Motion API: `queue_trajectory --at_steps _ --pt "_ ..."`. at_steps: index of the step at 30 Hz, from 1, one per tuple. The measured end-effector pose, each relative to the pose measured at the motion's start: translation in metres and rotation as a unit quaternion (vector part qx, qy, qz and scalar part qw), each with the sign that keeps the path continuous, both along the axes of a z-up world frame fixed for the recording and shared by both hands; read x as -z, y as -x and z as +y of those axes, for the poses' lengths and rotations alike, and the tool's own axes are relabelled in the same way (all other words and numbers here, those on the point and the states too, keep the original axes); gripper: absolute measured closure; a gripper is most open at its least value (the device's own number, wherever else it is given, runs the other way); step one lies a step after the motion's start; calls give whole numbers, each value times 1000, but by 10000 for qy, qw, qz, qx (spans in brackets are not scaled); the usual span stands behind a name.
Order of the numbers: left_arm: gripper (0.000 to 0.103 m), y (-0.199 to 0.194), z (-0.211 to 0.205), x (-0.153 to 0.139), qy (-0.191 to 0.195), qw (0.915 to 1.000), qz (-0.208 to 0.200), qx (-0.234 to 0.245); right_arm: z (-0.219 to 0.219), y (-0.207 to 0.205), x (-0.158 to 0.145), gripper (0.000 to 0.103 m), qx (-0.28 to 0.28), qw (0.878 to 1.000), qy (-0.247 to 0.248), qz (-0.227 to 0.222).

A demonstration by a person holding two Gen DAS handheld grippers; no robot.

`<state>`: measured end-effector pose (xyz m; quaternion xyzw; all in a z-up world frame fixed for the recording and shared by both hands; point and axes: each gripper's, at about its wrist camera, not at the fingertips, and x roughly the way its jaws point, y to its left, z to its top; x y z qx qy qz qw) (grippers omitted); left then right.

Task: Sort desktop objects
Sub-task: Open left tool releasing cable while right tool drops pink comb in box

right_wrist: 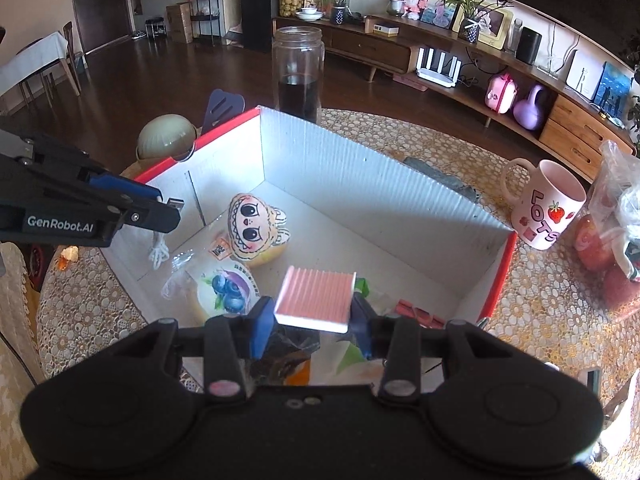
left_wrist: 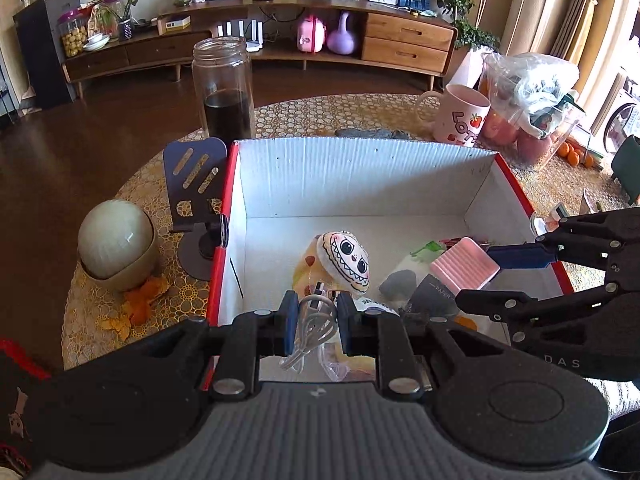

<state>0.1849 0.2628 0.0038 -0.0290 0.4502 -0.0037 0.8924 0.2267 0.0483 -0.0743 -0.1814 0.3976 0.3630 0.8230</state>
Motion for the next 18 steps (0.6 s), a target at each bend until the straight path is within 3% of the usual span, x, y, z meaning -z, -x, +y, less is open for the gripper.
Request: queue_trajectory --at_steps 18 --pt "83 -6 -2 25 -108 9991 409 8 -1 2 8 60 -133 9999 37 97"
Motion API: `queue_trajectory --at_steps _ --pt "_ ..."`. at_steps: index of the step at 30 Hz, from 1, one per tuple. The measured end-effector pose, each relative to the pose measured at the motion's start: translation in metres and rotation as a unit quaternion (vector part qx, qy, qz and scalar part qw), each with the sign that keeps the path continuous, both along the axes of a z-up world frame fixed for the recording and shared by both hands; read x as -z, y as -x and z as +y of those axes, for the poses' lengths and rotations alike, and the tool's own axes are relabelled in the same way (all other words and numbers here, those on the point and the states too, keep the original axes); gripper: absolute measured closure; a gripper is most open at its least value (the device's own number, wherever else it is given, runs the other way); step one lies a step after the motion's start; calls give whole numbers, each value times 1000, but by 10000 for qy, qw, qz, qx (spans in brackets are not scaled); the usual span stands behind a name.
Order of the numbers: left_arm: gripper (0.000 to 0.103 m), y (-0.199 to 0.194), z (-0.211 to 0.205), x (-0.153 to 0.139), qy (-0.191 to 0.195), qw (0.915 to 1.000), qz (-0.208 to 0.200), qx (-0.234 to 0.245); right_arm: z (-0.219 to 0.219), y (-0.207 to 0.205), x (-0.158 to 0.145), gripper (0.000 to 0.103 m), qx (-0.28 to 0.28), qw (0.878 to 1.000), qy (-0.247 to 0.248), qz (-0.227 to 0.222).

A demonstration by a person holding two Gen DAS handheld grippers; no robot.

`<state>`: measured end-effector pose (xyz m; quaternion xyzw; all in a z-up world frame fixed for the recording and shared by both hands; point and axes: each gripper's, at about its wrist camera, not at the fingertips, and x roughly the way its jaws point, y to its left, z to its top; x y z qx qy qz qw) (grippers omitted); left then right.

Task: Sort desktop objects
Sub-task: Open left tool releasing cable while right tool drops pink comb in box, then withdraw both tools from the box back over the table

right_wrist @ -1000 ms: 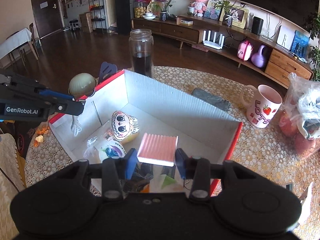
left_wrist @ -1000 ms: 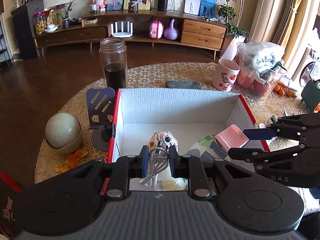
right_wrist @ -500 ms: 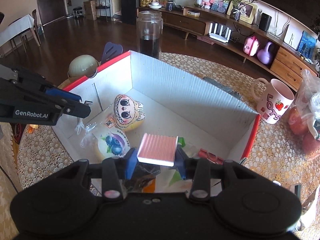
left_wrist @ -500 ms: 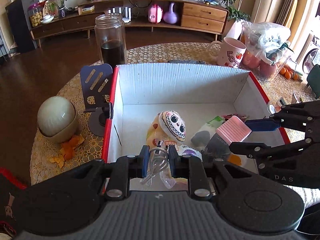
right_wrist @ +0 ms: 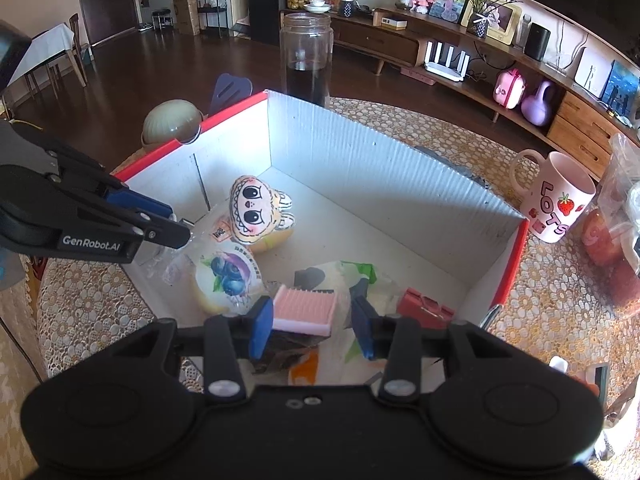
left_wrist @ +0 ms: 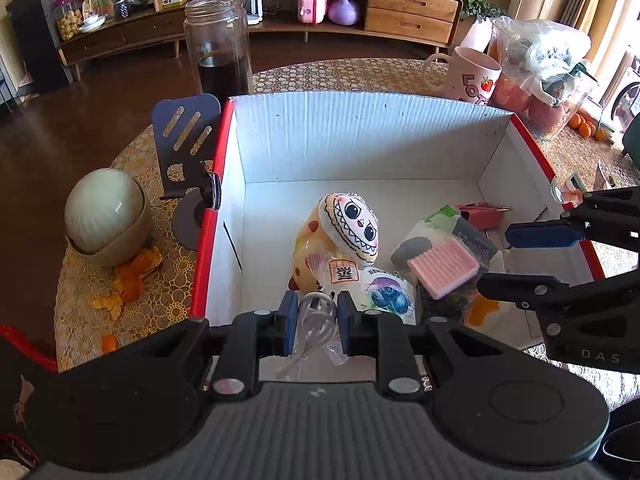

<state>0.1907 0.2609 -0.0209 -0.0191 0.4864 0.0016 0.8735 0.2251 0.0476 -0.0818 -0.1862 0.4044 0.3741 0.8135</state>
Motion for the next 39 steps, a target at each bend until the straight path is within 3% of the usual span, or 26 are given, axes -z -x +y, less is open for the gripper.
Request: queue_trajectory --at_steps 15,21,23,24,39 --pt "83 5 -7 -8 18 9999 69 -116 -21 11 -17 40 -163 9995 -262 -48" --pt "70 12 -18 -20 -58 9999 -92 -75 -40 16 -31 33 -160 9988 -452 -79" --pt "44 15 -22 -25 -29 9999 -151 -78 -47 18 -36 29 -158 9984 -529 -92" --pt "41 17 -24 -28 -26 9997 -213 -81 -51 20 -39 28 -157 9982 -573 -91" --pt "38 36 -59 -57 -83 9994 -331 -2 -115 43 -79 14 -63 9937 -1093 -223"
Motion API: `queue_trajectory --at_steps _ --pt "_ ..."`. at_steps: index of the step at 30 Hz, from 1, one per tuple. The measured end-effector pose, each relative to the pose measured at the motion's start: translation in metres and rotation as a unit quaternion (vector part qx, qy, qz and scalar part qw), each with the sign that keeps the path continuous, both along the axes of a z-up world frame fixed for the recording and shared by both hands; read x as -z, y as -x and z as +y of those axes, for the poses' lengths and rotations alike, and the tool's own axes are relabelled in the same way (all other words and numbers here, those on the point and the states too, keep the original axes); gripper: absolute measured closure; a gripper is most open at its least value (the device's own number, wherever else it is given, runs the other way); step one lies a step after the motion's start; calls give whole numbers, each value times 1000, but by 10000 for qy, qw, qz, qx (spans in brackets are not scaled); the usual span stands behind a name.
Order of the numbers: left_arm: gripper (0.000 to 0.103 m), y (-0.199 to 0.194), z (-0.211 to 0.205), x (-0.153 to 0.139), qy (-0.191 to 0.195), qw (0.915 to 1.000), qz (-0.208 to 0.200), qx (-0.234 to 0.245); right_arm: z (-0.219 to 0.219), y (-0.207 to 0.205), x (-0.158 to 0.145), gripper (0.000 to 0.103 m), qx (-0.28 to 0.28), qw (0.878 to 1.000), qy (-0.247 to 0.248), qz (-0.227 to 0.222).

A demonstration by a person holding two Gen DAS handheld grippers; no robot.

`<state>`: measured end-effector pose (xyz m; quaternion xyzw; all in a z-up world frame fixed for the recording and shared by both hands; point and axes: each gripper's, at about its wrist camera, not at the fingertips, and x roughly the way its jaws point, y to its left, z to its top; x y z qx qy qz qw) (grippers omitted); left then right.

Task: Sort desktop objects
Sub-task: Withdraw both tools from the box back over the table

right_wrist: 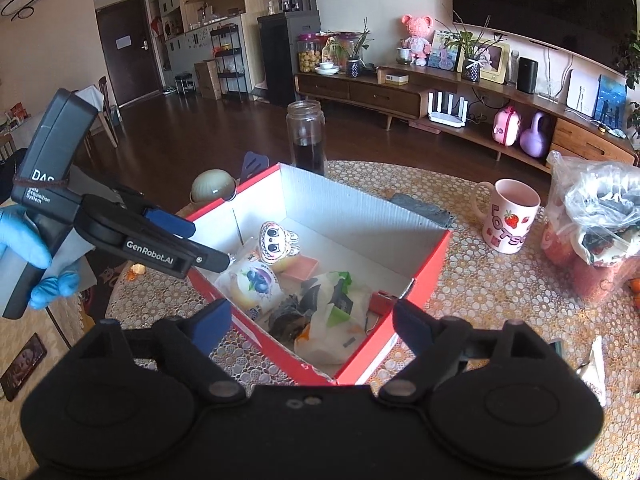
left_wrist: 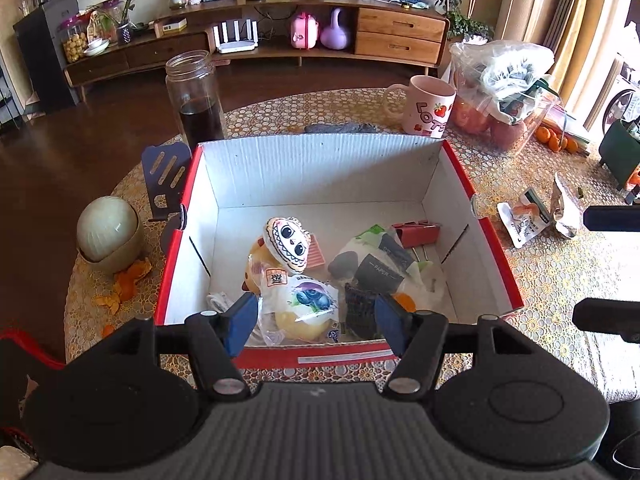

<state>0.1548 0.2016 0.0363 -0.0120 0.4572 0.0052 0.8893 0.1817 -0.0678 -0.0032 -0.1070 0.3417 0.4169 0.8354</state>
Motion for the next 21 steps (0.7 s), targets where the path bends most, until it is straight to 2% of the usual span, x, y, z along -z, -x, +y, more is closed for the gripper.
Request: queue_trajectory --at_steps 2,8,21 --pt "33 4 -8 -4 -15 10000 -35 34 -10 1 -3 13 73 10000 -40 -22" --pt "30 12 -32 -15 -41 9998 -113 128 -41 6 -9 10 251 9996 -125 -81" --pt "29 14 -91 -11 95 9993 -206 311 -119 8 -2 9 742 9971 -147 -66"
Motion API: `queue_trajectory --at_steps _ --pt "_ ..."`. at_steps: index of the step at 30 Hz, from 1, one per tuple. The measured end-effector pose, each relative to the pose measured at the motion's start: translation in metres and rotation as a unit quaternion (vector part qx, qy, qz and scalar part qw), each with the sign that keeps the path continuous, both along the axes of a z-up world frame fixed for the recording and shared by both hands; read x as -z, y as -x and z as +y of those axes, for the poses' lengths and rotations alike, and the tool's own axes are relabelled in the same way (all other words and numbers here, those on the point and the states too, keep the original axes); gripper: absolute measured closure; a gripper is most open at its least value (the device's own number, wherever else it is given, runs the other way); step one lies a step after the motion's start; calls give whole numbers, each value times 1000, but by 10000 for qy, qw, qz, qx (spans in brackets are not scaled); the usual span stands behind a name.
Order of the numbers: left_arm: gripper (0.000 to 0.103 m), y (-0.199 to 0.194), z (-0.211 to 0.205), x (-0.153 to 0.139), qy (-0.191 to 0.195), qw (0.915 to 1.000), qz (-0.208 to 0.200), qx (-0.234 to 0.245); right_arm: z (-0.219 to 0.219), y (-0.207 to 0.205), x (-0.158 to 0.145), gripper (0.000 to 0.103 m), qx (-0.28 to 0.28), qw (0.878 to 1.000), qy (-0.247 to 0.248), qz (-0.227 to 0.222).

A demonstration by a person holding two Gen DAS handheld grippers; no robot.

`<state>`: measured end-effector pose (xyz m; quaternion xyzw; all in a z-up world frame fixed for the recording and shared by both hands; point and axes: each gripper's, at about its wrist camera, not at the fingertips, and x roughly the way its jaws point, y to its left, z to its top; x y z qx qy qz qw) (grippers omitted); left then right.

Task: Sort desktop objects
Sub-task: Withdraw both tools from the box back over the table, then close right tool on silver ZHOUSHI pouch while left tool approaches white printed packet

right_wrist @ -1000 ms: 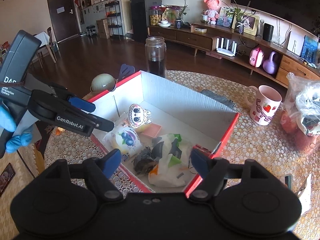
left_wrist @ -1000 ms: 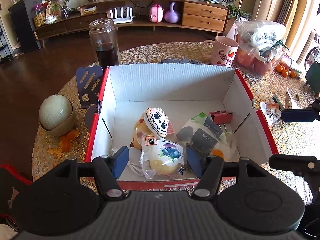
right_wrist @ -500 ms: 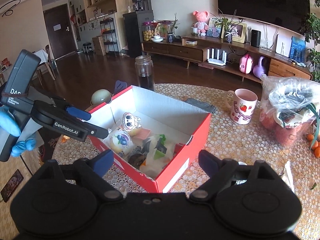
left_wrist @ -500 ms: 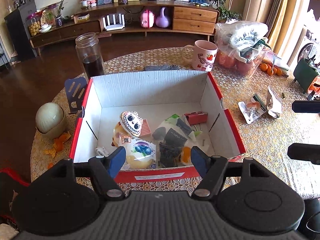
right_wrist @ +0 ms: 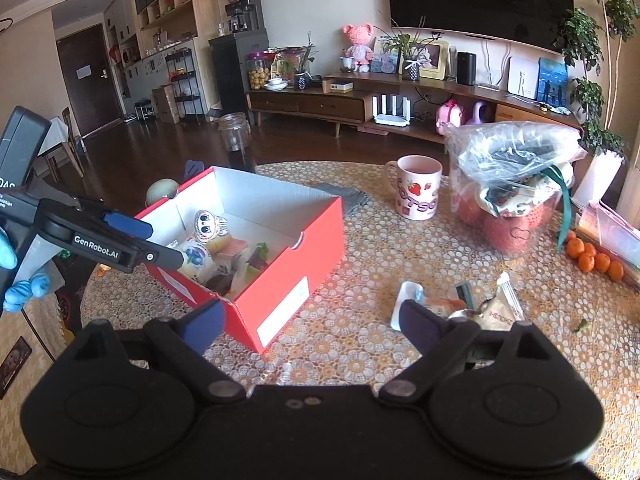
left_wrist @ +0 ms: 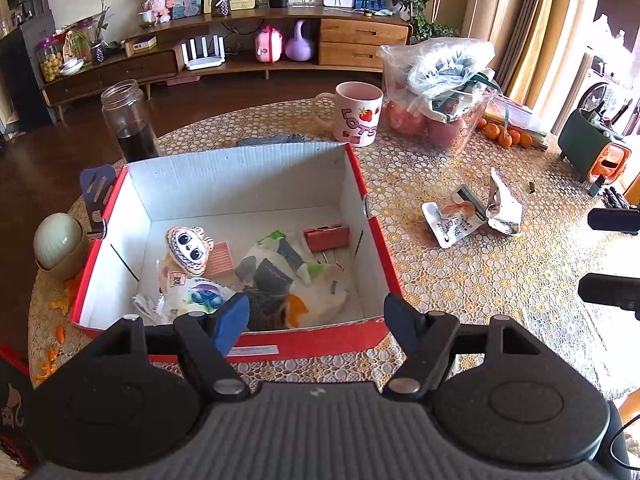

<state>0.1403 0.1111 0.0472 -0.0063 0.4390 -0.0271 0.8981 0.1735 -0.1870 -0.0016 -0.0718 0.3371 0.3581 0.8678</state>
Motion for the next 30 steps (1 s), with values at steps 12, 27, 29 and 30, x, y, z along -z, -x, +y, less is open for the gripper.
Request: queue_trajectory --at_steps 12,27,29,30 --pt "20 -17 -75 19 -14 9987 -172 469 -72 -22 20 8 692 9976 62 67" --pt "0 -83 -153 57 -140 9902 -261 1362 -103 -98 54 8 1605 9861 308 310" --pt "0 -94 -158 63 -113 9894 -241 1430 -101 -110 60 9 1699 9842 322 392" --pt "0 -100 -160 66 -93 9887 -225 1481 -99 -114 62 9 1736 9834 324 424"
